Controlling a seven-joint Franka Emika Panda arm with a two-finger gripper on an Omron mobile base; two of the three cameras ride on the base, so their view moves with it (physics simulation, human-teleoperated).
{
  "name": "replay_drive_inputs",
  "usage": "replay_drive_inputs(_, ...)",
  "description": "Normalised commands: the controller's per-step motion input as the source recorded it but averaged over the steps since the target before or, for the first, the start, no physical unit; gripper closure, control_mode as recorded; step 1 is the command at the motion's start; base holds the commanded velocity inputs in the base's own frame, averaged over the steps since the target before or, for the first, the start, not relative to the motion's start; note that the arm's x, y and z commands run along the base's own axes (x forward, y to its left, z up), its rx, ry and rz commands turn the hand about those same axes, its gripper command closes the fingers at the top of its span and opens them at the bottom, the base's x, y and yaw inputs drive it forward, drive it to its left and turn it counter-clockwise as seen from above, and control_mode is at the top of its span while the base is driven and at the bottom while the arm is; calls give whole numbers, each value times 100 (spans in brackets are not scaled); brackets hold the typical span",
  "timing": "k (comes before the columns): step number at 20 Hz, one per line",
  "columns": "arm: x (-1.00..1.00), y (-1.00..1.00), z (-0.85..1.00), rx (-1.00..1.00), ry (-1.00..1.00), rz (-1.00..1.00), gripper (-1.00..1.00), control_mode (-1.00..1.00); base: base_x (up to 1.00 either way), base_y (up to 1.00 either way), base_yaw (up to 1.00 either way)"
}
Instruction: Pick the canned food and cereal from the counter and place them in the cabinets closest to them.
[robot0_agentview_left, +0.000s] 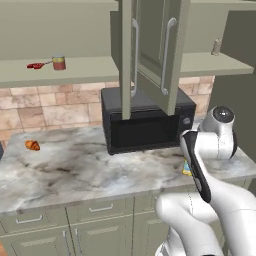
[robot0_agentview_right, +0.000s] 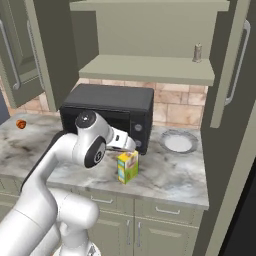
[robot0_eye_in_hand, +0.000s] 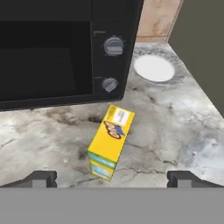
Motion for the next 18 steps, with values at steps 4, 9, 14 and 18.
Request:
replay_drive_inputs(4,0,0,-3,1,2,0,-100,-100,0,0,0)
replay_drive_inputs(9,4,0,-16,3,7,0,-100,-100,0,0,0)
replay_drive_inputs(14,10,-2,-28,1,9,0,-100,-100,0,0,0)
replay_drive_inputs(18,19,-4,-30,0,7,-1,-100,-100,0,0,0)
